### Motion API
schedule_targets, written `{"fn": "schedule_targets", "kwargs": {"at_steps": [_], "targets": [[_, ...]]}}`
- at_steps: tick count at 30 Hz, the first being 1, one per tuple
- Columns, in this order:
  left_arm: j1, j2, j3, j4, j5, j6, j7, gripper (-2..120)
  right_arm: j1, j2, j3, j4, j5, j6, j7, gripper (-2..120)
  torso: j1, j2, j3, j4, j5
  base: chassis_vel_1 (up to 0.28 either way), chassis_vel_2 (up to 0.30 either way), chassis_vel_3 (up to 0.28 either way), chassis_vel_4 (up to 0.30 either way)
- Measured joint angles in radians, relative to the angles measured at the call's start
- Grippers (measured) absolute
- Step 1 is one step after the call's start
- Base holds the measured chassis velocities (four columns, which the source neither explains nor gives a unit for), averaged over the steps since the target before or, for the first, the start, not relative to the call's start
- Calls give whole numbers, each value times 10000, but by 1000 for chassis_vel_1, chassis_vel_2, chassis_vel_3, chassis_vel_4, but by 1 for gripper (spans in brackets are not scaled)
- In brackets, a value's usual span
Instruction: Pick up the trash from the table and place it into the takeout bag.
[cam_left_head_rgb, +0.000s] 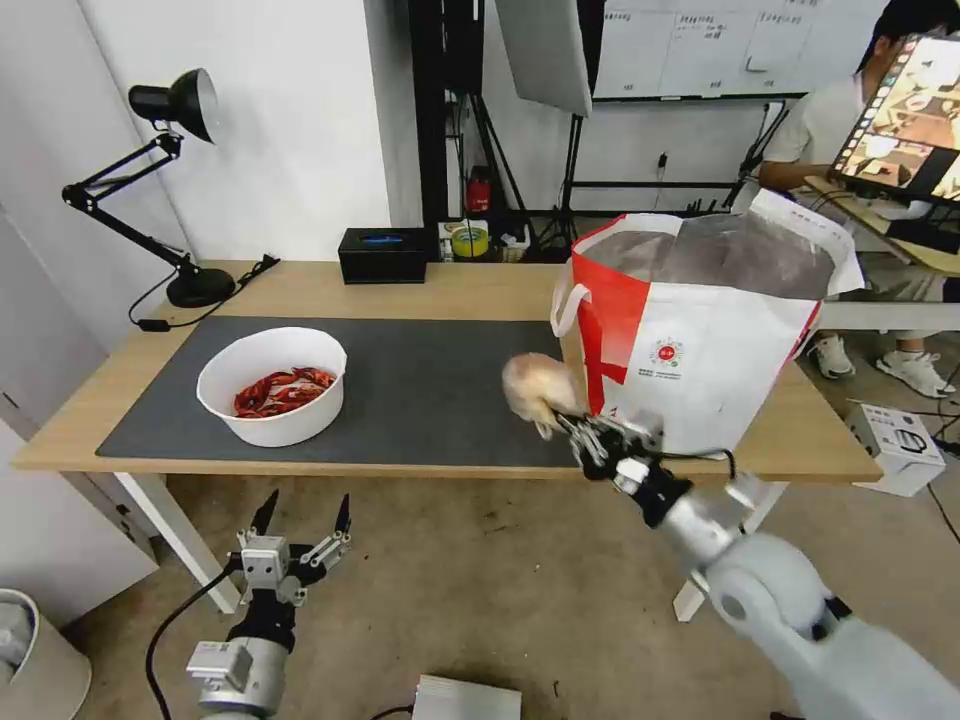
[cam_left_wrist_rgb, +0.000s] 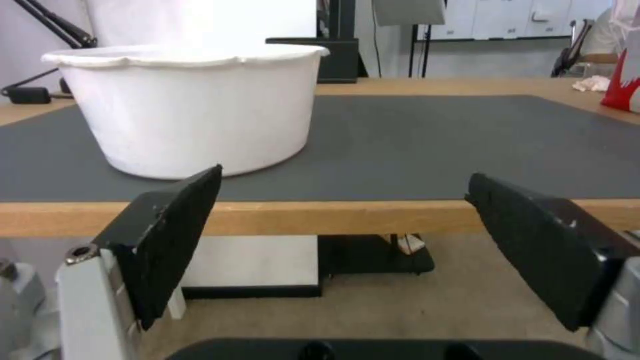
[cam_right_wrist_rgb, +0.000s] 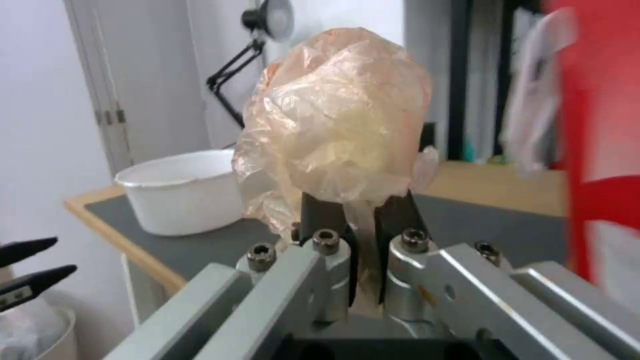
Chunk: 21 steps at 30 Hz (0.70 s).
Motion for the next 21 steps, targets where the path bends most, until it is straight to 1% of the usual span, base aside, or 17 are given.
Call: {"fn": "schedule_targets", "kwargs": {"at_steps": [1, 2, 3, 6, 7, 10, 11, 13, 14, 15, 16, 18, 19, 21], "targets": [[-21, -9, 16, -4, -2, 0, 0, 100, -434, 154, 571, 107, 14, 51, -209, 3, 1, 0, 0, -2, -1, 0, 0, 0, 0], [-31, -18, 32, -4, -2, 0, 0, 100, -687, 252, 914, 170, 49, 79, -355, 3, 1, 0, 0, -4, -2, 0, 0, 0, 0], [-31, -18, 32, -4, -2, 0, 0, 100, -687, 252, 914, 170, 49, 79, -355, 3, 1, 0, 0, -4, -2, 0, 0, 0, 0], [-46, -40, 101, 22, -1, -2, 1, 100, -1251, 587, 1839, 420, 480, 160, -733, 3, -1, 0, 0, -3, -1, 0, 0, 0, 0], [-46, -40, 101, 22, -1, -2, 1, 100, -1251, 587, 1839, 420, 480, 160, -733, 3, -1, 0, 0, -3, -1, 0, 0, 0, 0], [-53, -66, 125, 32, 2, -11, 1, 100, -1259, 820, 2376, 727, 1178, 168, -845, 3, 0, -1, 1, -2, -2, 0, 0, 0, 0], [-53, -66, 125, 32, 2, -11, 1, 100, -1259, 820, 2376, 727, 1178, 168, -845, 3, 0, -1, 1, -2, -2, 0, 0, 0, 0], [-58, -64, 130, 33, 3, -13, 2, 100, -1053, 859, 2567, 866, 1635, 155, -695, 3, 0, 0, 0, -2, -2, 0, 0, 0, 0], [-65, -53, 131, 35, 3, -14, 4, 100, -747, 765, 2714, 928, 2015, 88, -383, 3, 0, -1, 1, -2, -1, 0, 0, 0, 0], [-65, -53, 131, 35, 3, -14, 4, 100, -747, 765, 2714, 928, 2015, 88, -383, 3, 0, -1, 1, -2, -1, 0, 0, 0, 0], [-73, -44, 134, 42, 4, -15, 6, 100, -504, 630, 2804, 938, 2224, -9, -147, 3, 0, -1, 1, -1, 0, 0, 0, 0, 0], [-106, -29, 136, 59, 3, -15, 7, 100, 131, 104, 2938, 918, 2740, -282, 446, 3, 2, -1, 1, -2, 1, 0, 0, 0, 0], [-106, -29, 136, 59, 3, -15, 7, 100, 131, 104, 2938, 918, 2740, -282, 446, 3, 2, -1, 1, -2, 1, 0, 0, 0, 0], [-156, -23, 137, 67, 3, -16, 9, 100, 777, -482, 2971, 820, 3232, -552, 1072, 3, 2, -1, 1, -1, -1, 0, 0, 0, 0]]}}
